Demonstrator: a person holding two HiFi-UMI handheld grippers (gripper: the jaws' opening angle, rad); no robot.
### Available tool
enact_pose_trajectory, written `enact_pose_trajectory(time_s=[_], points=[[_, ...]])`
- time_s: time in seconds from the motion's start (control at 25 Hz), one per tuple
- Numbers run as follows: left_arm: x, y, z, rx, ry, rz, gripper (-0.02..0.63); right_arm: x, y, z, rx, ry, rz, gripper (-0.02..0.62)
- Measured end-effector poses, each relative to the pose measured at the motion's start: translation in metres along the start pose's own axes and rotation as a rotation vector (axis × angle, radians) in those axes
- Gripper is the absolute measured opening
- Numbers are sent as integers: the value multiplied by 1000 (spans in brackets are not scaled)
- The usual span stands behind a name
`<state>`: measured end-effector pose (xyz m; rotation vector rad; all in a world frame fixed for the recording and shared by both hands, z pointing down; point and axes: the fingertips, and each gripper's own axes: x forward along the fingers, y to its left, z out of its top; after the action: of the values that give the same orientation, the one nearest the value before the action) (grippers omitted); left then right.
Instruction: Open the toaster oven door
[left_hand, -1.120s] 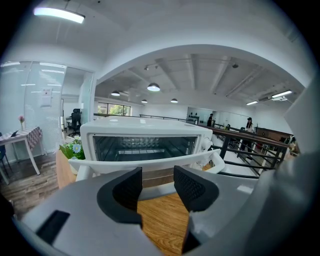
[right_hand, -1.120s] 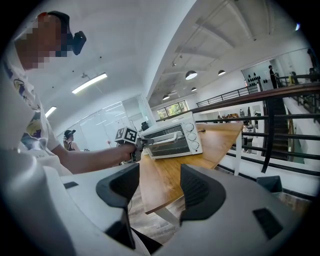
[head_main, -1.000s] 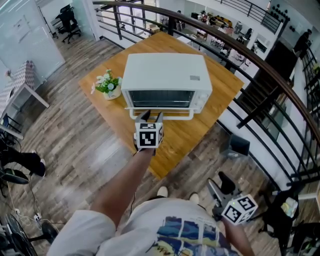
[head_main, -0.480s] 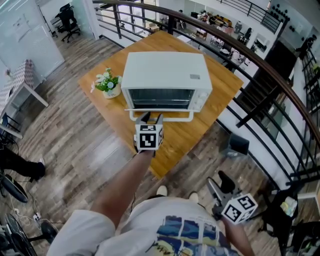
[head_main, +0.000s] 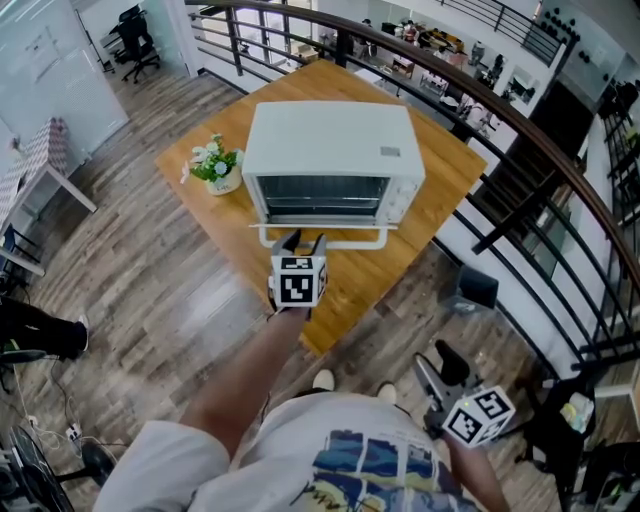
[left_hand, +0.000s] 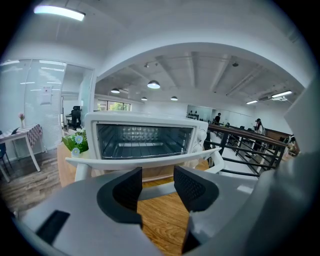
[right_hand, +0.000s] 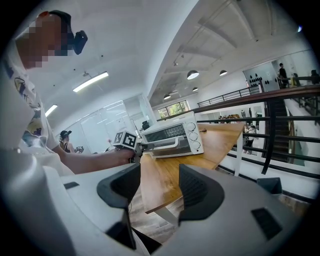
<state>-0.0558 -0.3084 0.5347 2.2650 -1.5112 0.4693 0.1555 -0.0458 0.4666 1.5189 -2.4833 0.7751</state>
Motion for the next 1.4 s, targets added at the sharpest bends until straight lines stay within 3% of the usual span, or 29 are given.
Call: enact_pose_trajectory(time_s=[1.4], points=[[-6,-7,-44,-2,25,-15,189,11,4,-1,-27,18,6,227]])
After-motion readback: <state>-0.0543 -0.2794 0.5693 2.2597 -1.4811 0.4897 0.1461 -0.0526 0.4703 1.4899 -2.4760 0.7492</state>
